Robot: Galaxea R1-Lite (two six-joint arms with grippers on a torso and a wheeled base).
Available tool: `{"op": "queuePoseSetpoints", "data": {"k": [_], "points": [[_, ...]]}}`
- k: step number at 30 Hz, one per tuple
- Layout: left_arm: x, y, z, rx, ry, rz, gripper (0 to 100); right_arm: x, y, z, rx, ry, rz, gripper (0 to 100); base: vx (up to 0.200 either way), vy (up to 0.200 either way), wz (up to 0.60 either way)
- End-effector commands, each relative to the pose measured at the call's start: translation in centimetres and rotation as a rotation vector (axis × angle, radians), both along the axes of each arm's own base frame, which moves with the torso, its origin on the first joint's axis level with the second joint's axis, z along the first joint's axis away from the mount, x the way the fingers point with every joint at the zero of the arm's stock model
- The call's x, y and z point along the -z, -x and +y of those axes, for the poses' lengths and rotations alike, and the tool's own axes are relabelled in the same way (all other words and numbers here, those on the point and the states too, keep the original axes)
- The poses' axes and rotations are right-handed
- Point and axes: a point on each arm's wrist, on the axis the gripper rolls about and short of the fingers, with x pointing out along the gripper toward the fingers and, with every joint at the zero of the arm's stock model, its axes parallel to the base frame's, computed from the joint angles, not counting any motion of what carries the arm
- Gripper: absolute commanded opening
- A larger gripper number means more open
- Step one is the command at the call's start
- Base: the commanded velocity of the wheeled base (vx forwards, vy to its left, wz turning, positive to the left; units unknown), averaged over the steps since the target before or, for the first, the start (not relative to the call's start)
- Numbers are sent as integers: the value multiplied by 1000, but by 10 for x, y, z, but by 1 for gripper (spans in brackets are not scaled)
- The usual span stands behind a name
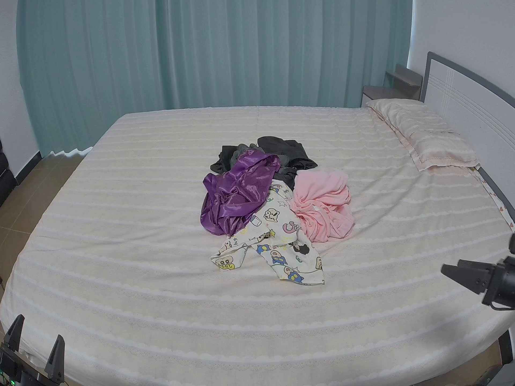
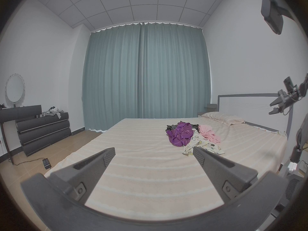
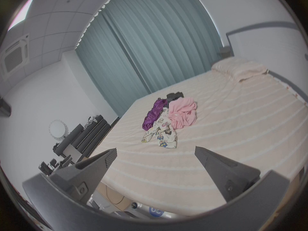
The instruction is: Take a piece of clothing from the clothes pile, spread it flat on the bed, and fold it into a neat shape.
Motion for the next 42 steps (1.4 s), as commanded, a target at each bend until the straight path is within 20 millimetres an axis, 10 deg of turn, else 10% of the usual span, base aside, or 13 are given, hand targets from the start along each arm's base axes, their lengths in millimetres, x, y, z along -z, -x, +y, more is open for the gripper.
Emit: {"op": "queuePoseSetpoints", "data": {"k": [1, 15, 23, 42], "points": [[5, 0, 0, -1, -1, 3, 100, 125, -166, 76, -69, -109, 461, 100, 0, 0, 0], [5, 0, 0, -1, 0, 1, 100, 192, -240, 131, 1, -9, 458, 100, 0, 0, 0], [5, 0, 0, -1, 0, 3, 100, 198, -264, 138, 55, 7, 460, 100, 0, 0, 0], [5, 0, 0, -1, 0, 3, 100, 203, -273, 171, 1, 64, 394, 100, 0, 0, 0]]}}
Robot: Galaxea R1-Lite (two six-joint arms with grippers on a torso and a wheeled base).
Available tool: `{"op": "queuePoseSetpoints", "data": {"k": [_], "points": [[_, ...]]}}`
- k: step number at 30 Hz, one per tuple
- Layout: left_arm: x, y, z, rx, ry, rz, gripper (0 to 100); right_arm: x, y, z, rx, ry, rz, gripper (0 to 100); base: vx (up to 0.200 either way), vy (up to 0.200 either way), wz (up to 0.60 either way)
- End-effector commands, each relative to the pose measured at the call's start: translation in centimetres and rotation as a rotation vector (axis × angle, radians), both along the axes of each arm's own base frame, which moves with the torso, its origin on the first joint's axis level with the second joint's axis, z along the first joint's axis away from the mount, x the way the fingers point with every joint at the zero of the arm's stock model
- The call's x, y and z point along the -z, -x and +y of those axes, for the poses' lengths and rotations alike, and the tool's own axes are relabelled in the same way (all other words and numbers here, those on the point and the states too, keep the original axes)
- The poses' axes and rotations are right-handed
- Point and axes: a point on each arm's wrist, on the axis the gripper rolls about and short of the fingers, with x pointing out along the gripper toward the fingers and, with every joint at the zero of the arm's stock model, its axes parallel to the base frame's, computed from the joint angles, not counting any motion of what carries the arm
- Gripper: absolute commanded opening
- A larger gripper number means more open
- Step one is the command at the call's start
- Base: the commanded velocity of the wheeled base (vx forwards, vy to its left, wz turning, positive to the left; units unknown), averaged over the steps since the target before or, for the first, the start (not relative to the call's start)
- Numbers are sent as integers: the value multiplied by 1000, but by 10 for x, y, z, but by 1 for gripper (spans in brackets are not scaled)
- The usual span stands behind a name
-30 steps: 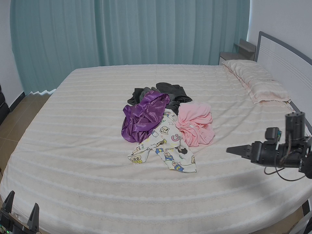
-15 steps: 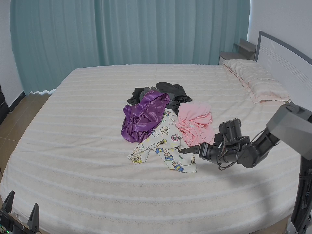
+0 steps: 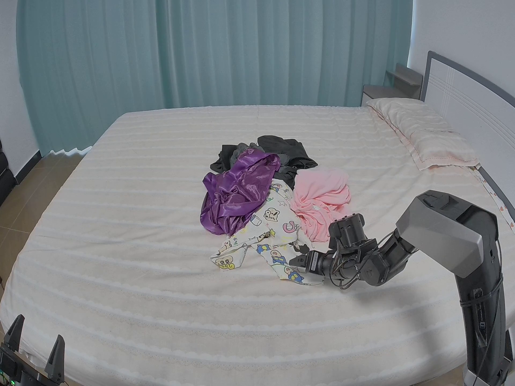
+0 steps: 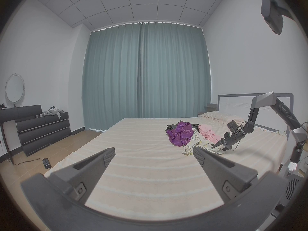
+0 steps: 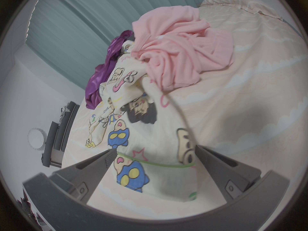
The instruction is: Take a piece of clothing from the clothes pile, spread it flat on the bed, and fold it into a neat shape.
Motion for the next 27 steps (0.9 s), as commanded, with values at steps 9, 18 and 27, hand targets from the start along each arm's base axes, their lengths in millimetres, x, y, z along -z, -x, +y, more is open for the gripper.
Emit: {"op": "queuePoseSetpoints", "data": {"k": [9, 18, 27], "points": [[5, 0, 0, -1, 0, 3, 100, -6, -6, 39, -81, 66, -11, 100, 0, 0, 0], [5, 0, 0, -1, 0, 3, 100, 5, -8, 43, -116, 173, -8, 0, 0, 0, 0], [5, 0, 0, -1, 0, 3, 100, -26, 8, 12, -87, 120, -6, 0, 0, 0, 0]]}}
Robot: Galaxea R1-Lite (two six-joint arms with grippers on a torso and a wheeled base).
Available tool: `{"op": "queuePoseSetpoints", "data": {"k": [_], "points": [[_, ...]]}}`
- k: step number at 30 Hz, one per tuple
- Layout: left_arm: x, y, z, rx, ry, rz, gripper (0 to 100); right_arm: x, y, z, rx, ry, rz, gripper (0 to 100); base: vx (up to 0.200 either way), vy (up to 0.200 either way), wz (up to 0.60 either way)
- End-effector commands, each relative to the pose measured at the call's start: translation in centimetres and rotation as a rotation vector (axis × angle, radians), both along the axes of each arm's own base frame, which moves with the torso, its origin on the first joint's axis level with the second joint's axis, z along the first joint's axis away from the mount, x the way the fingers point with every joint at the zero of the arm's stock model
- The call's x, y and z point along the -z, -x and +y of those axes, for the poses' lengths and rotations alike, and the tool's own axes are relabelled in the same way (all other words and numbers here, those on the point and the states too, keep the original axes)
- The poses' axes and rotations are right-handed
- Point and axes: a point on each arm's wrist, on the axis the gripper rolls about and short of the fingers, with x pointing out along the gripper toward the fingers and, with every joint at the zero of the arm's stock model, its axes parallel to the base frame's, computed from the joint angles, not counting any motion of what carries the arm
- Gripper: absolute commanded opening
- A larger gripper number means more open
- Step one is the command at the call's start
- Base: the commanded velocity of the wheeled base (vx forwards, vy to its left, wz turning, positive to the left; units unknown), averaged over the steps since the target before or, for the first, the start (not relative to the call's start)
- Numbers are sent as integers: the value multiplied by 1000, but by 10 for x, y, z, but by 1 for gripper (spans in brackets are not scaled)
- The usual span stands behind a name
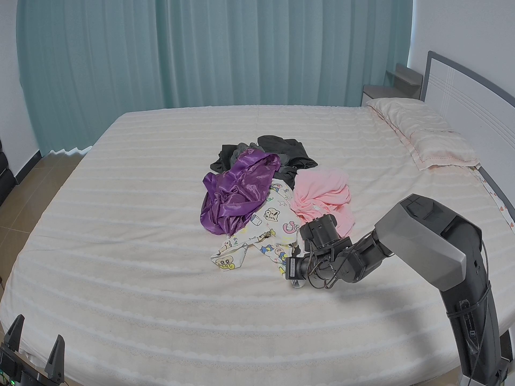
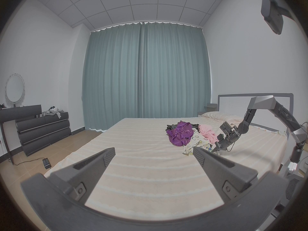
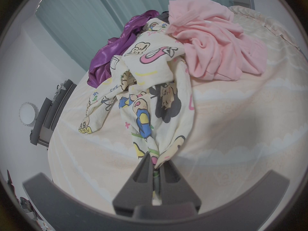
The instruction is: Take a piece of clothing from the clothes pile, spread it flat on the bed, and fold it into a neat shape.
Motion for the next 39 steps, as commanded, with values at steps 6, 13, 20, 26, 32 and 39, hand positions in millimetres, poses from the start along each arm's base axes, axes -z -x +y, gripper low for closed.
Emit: {"op": "queuePoseSetpoints", "data": {"k": [6, 13, 20, 26, 32, 39], "points": [[5, 0, 0, -1, -1, 3, 100, -63, 60, -66, -3, -196, -92, 0, 0, 0, 0], [5, 0, 0, -1, 0, 3, 100, -94, 137, -106, -75, -324, -219, 0, 0, 0, 0], [5, 0, 0, 1, 0, 1, 100, -120, 209, -131, -119, -407, -364, 0, 0, 0, 0], [5, -1, 0, 7, -13, 15, 100, -148, 245, -137, -154, -524, -464, 0, 0, 0, 0], [4, 0, -1, 29, -73, -9, 100, -173, 272, -146, -197, -588, -543, 0, 0, 0, 0], [-122, -26, -6, 286, -17, -86, 100, -185, 277, -144, -225, -624, -572, 0, 0, 0, 0]]}}
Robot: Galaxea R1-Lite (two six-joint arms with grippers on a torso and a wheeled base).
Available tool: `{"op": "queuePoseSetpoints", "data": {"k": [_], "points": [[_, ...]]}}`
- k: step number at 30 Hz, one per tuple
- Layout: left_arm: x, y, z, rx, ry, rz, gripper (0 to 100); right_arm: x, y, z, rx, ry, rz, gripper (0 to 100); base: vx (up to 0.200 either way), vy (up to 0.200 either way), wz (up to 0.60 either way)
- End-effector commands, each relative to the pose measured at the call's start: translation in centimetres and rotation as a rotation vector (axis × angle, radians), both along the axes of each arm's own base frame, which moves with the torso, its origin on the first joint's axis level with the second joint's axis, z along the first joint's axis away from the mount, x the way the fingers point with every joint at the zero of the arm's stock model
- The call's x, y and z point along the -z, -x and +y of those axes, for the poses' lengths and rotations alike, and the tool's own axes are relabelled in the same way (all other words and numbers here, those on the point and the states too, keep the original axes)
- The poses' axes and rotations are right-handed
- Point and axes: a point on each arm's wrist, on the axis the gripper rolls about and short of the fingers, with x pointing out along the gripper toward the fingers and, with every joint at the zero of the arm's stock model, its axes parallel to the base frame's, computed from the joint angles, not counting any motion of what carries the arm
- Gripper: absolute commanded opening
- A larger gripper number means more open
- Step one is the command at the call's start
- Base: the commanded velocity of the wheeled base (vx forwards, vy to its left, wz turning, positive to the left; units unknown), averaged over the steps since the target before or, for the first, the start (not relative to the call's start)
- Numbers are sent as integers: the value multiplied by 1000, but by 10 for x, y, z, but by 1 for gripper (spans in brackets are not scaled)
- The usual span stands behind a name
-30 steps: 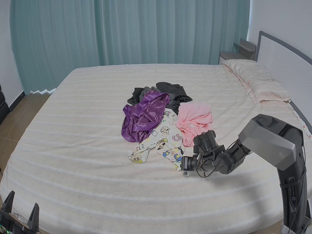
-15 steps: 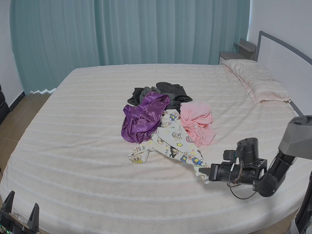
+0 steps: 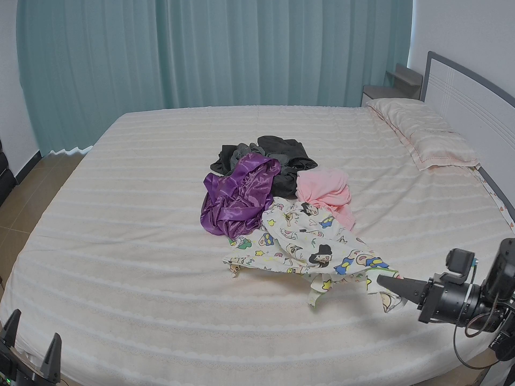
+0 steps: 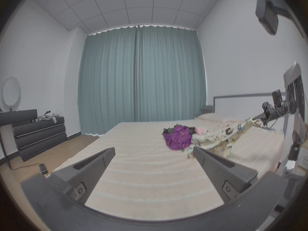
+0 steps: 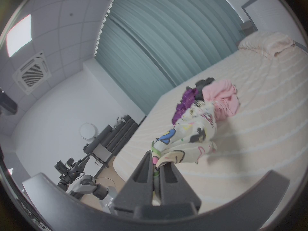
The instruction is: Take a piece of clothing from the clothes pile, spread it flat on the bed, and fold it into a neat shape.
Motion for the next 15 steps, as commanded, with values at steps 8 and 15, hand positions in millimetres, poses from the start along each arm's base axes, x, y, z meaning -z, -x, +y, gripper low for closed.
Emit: {"op": "queuePoseSetpoints", "data": {"k": [8, 15], "points": [[-55, -132, -37, 648, -184, 515, 100, -30, 12, 4, -68, -95, -111, 0, 0, 0, 0], [-1, -189, -75, 657, -276, 687, 100, -34, 5, 9, -68, -99, -117, 0, 0, 0, 0]]}}
